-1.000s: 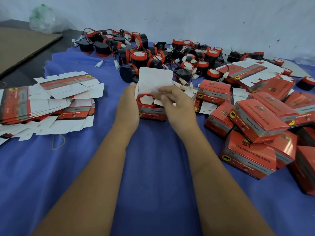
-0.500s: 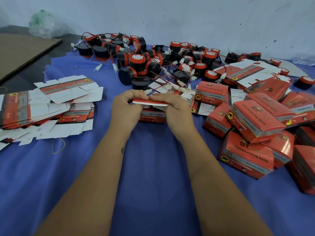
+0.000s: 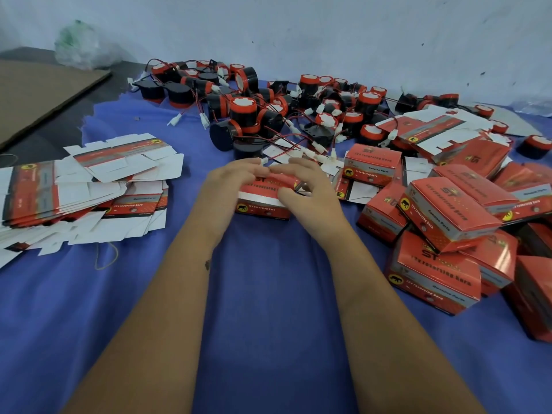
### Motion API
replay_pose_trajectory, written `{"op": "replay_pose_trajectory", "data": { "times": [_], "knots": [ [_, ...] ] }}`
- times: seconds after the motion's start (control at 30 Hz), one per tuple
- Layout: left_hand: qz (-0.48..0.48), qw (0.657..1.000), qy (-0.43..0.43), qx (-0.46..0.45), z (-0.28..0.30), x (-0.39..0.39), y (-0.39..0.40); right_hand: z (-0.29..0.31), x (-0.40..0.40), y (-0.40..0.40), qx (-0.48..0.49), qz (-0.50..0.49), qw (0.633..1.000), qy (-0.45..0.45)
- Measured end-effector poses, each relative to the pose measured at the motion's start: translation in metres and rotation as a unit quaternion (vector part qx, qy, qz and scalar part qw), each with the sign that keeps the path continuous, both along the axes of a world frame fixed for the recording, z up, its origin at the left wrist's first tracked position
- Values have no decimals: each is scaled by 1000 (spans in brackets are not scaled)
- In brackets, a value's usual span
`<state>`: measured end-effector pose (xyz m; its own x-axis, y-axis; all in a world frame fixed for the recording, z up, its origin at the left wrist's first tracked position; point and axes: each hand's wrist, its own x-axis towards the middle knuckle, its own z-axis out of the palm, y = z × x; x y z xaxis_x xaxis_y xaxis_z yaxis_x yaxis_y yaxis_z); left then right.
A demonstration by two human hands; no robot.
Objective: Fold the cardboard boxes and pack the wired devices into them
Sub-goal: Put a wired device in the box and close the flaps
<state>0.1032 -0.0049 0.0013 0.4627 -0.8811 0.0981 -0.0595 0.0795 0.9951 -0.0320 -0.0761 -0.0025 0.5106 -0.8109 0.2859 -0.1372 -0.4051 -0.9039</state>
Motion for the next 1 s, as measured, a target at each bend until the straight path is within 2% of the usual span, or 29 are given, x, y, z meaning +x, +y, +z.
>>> {"op": "replay_pose_trajectory", "data": {
  "times": [0.07,0.13,0.2,0.27,0.37,0.57,0.8,1.0],
  "knots": [
    [2,985,-170,2,-4,-3,-2,-1,-1,-2,-21,-40,999,-18],
    [39,969,-242,-22,-7,-5,-2,-2,-1,-3,-26,-54,998,-27],
    [61,972,-225,-34,-7,-3,0,-2,-3,-4,-6,-17,1000,-11],
    [38,982,-184,-15,-6,2,2,-2,-5,-4,8,32,999,13],
    [-9,975,-223,8,-4,8,4,0,-9,-6,9,56,998,36],
    [-9,963,-269,-7,-7,12,3,-3,-6,-6,-61,8,997,51],
    [-18,978,-205,-23,-9,14,0,-4,-4,-4,-60,10,998,-5],
    [-17,986,-157,-48,-8,12,0,-5,-3,-5,-37,-4,999,-15]
  ]
}}
